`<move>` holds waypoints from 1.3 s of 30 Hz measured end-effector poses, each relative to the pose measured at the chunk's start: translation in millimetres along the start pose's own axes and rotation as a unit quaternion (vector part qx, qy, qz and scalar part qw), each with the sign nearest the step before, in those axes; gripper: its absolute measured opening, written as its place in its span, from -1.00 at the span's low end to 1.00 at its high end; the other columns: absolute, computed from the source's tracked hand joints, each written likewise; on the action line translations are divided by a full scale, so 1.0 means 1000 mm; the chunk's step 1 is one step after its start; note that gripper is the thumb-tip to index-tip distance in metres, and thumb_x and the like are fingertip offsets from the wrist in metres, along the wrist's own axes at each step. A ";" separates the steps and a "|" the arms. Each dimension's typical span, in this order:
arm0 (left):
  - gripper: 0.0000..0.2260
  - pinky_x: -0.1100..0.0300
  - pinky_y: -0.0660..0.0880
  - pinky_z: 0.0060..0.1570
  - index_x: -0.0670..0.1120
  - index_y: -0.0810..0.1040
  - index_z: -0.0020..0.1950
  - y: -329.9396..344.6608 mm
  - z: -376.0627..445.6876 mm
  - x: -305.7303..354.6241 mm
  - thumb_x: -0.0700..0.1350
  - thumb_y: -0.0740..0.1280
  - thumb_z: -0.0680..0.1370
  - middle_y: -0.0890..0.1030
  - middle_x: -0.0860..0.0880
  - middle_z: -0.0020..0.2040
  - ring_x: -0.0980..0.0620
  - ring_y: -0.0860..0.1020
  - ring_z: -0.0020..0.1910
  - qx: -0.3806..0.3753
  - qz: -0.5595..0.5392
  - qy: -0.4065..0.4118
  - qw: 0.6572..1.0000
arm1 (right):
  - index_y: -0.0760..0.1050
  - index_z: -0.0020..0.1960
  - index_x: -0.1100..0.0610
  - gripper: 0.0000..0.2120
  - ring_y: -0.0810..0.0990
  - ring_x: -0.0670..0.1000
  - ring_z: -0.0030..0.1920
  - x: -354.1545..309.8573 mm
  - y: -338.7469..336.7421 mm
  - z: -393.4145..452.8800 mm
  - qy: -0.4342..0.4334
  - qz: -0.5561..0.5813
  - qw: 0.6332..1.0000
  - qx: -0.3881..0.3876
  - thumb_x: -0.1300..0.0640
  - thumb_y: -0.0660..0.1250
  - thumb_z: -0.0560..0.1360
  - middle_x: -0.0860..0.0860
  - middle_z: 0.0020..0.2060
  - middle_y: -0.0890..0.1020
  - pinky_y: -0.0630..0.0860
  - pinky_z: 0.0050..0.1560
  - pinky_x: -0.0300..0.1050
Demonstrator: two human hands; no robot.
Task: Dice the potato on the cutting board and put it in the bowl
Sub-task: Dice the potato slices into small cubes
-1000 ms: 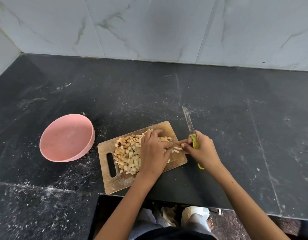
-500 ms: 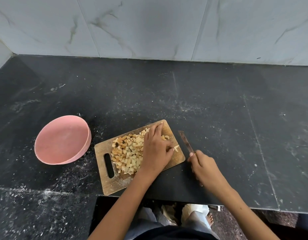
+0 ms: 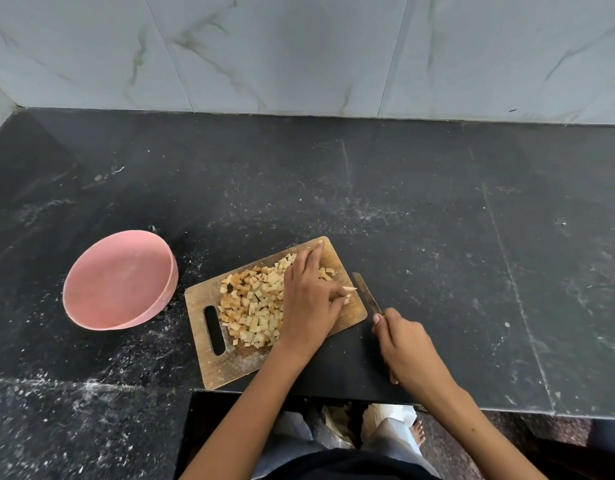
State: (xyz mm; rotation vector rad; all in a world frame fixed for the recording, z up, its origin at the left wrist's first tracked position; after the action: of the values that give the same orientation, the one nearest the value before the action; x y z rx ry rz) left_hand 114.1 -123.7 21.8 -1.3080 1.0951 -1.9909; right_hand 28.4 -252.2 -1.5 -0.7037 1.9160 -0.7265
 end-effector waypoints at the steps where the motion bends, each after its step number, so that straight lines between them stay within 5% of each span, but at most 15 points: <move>1: -0.90 0.06 0.16 0.33 0.03 0.70 -0.25 0.001 -0.001 -0.001 -0.08 0.59 0.31 0.43 -0.14 0.42 -0.14 0.32 0.41 0.003 -0.003 -0.006 1.000 | 0.30 -0.16 0.12 -0.70 0.55 0.08 -0.44 -0.001 0.000 0.000 -0.003 -0.001 1.000 0.001 0.00 -0.01 0.65 0.07 -0.38 0.54 0.53 -0.23 0.10; 7: -0.81 0.04 0.13 0.36 0.05 0.71 -0.14 0.003 0.004 -0.007 -0.05 0.60 0.28 0.38 -0.11 0.45 -0.12 0.26 0.44 -0.001 -0.033 -0.025 0.999 | 0.34 -0.12 0.12 -0.73 0.52 0.03 -0.34 -0.002 0.003 -0.001 -0.003 -0.016 1.000 0.003 0.01 0.00 0.65 0.02 -0.35 0.51 0.48 -0.23 0.02; 17: -0.90 -0.07 0.08 0.43 0.04 0.68 -0.28 0.004 0.001 -0.008 -0.02 0.57 0.33 0.22 -0.08 0.53 -0.12 0.19 0.51 0.006 -0.019 -0.043 0.999 | 0.27 -0.14 0.08 -0.74 0.38 -0.06 -0.40 -0.004 0.004 -0.001 -0.024 -0.069 0.997 0.000 -0.01 -0.01 0.65 -0.03 -0.40 0.42 0.23 -0.38 -0.12; 27: -0.92 -0.18 -0.04 0.47 0.04 0.68 -0.29 0.006 -0.006 -0.009 -0.06 0.54 0.39 0.11 -0.09 0.54 -0.08 0.00 0.56 0.024 -0.023 -0.056 0.998 | 0.26 -0.08 0.08 -0.73 0.45 0.07 -0.30 -0.005 0.015 -0.002 -0.021 -0.124 0.992 -0.024 -0.05 -0.06 0.65 -0.02 -0.36 0.40 0.45 -0.19 0.00; 39: -0.87 -0.13 -0.23 0.45 0.02 0.61 -0.34 0.007 -0.001 -0.009 -0.08 0.52 0.38 0.16 -0.12 0.54 -0.07 -0.05 0.56 -0.013 -0.005 -0.066 0.998 | 0.17 -0.04 0.09 -0.79 0.58 0.15 0.00 0.000 0.023 -0.023 0.047 -0.179 0.980 -0.072 0.01 -0.10 0.67 0.09 -0.05 0.56 0.36 -0.18 -0.06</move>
State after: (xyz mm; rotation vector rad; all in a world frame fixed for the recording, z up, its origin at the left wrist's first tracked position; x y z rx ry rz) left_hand 117.3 -120.2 11.0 -1.4389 1.0564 -1.8731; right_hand 3.3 -232.8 -9.1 -1.1427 1.9636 -0.8593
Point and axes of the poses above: each hand's wrist, its own z-axis towards the middle knuckle, its own y-axis out of the palm, x = y × z, the point moved 9 cm from there along z, towards the middle knuckle
